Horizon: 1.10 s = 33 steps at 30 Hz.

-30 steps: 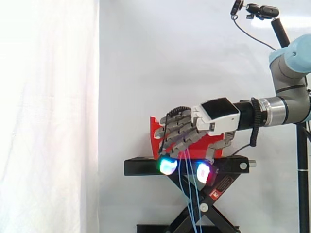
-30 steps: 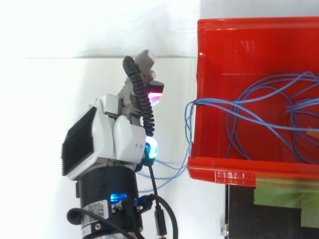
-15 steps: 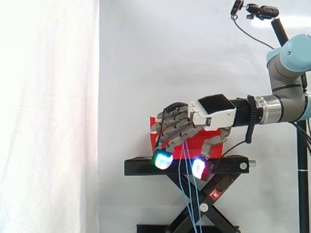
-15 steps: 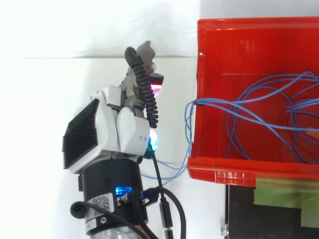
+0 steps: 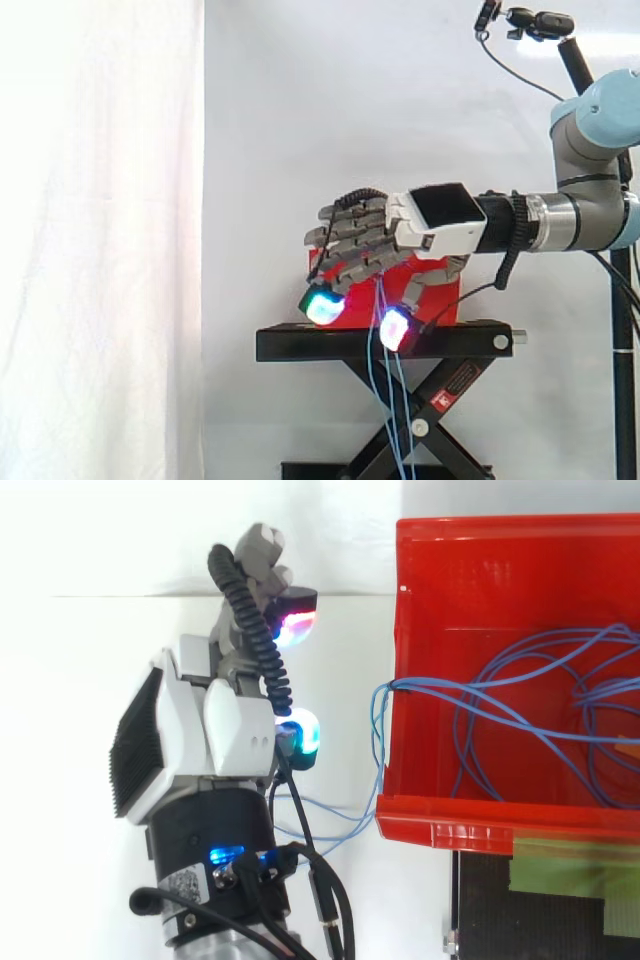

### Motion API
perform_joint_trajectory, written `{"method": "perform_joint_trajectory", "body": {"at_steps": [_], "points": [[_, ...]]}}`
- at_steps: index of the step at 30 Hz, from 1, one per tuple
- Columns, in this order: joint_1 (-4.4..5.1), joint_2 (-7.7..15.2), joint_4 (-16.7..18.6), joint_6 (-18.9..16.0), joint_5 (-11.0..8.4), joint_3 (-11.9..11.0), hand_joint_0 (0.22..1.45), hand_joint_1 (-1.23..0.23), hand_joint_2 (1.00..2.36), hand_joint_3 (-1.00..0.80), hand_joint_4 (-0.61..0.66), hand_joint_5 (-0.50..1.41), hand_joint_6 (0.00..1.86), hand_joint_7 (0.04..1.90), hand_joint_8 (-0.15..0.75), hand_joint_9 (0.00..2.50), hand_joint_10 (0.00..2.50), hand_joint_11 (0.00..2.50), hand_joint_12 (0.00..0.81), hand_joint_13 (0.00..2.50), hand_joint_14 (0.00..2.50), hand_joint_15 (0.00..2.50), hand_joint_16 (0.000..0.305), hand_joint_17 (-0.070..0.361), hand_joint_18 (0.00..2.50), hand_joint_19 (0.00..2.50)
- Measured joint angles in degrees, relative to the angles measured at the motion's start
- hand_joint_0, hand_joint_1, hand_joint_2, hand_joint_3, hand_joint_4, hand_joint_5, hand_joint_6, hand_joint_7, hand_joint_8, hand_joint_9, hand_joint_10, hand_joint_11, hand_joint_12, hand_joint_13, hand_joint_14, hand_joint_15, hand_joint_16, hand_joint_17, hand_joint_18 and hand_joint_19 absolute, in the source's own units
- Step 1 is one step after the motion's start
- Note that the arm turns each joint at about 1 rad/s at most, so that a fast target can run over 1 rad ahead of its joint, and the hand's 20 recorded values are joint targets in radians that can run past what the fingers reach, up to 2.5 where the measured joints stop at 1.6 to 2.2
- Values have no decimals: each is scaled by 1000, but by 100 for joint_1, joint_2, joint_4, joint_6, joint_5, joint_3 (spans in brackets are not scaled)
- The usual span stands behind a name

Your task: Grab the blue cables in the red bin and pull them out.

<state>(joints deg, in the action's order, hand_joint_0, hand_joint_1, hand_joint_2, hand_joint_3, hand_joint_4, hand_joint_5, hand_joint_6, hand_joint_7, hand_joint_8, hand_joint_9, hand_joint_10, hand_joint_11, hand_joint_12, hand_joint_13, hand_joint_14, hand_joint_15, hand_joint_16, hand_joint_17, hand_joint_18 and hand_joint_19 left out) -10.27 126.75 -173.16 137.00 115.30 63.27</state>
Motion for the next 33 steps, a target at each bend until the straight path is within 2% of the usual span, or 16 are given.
{"method": "perform_joint_trajectory", "body": {"at_steps": [4, 10, 24, 28, 33], "points": [[-35, 0, -361, -14, -8, 0, 792, -948, 1000, -1000, 156, 607, 14, 508, 241, 593, 10, 300, 331, 400, 6, 175, 45, 101, 232, 187], [-86, 0, -615, -255, -24, 0, 792, -947, 1000, -1000, 151, 606, 14, 503, 243, 593, 11, 311, 331, 401, 7, 172, 45, 101, 233, 184], [-105, 6, -408, -330, -11, 2, 795, -953, 1000, -1000, 133, 607, 13, 506, 242, 593, 10, 308, 331, 399, 6, 172, 45, 101, 234, 184], [-113, 6, -392, -321, -8, 35, 806, -963, 1000, -1000, 40, 613, 13, 474, 229, 595, 12, 299, 325, 400, 7, 176, 44, 100, 232, 185], [-114, 4, -406, -313, -3, 112, 814, -974, 1000, -1000, -12, 605, 14, 432, 219, 593, 10, 287, 321, 402, 7, 174, 44, 98, 232, 188]]}}
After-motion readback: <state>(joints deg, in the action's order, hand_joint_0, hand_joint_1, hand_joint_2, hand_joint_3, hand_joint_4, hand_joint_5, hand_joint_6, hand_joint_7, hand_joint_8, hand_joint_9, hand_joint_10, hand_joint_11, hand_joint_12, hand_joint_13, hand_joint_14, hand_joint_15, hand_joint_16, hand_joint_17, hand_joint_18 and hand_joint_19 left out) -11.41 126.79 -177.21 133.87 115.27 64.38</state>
